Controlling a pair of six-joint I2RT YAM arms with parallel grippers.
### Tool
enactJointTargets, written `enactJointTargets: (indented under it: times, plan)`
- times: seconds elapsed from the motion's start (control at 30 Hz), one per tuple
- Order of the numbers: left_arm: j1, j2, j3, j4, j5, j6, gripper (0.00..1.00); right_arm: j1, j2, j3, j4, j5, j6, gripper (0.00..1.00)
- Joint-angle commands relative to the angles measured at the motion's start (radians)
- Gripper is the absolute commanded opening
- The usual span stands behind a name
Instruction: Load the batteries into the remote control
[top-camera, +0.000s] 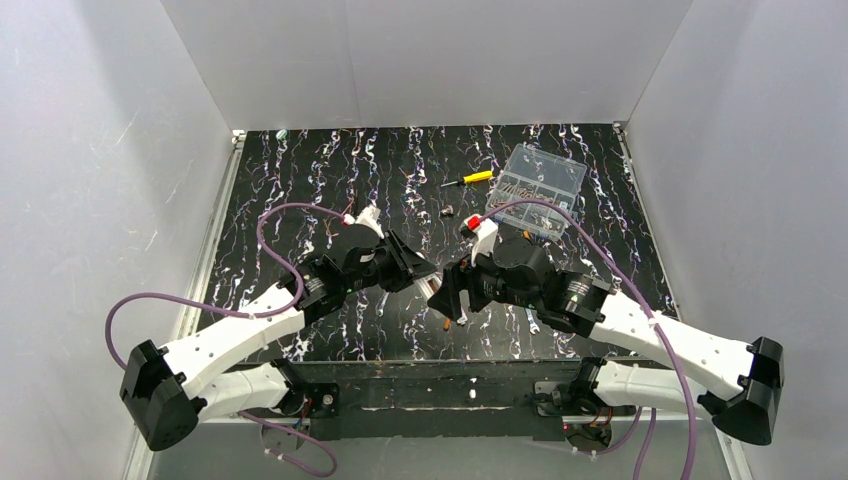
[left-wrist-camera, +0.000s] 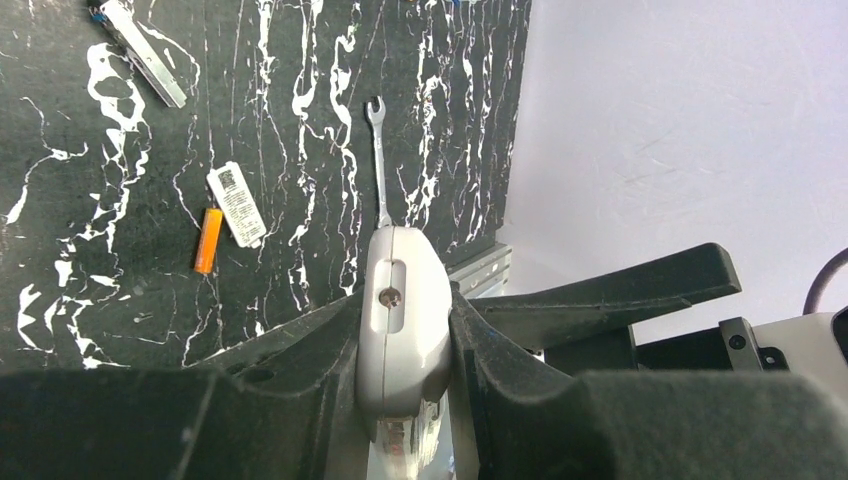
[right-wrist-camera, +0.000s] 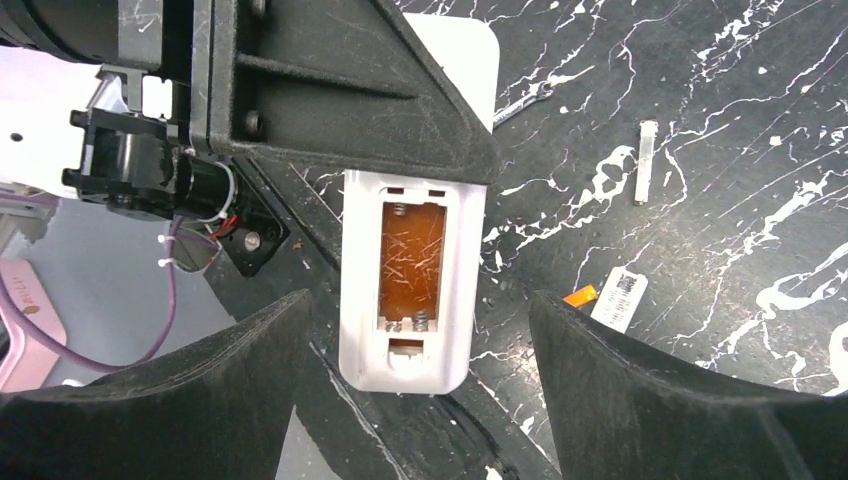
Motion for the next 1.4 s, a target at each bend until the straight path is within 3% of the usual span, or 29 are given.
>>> enactJointTargets:
  times: [0.0, 0.23, 0.43, 0.6, 0.97, 1.37]
  plan:
    - [0.005, -0.018, -0.017, 0.051, 0.029, -0.040, 0.00, 0.013, 0.016, 0.051, 0.037, 0.054, -0.043, 0.87]
    - [0.005, -0.027, -0.038, 0.083, 0.014, -0.063, 0.00, 0.024, 0.042, 0.061, 0.046, 0.006, -0.063, 0.81]
    - [0.005, -0.024, -0.035, 0.113, 0.019, -0.085, 0.00, 0.031, 0.053, 0.067, 0.042, -0.043, -0.082, 0.70]
    - [0.005, -0.030, -0.041, 0.133, 0.032, -0.100, 0.00, 0.032, 0.034, 0.075, 0.022, -0.029, -0.117, 0.56]
    - [0.005, -0.036, -0.096, 0.250, 0.075, -0.134, 0.19, 0.032, -0.041, 0.079, -0.010, 0.000, -0.185, 0.23]
    - [0.005, -0.030, -0.083, 0.288, 0.118, -0.137, 0.32, 0.032, -0.071, 0.067, -0.032, -0.009, -0.206, 0.11]
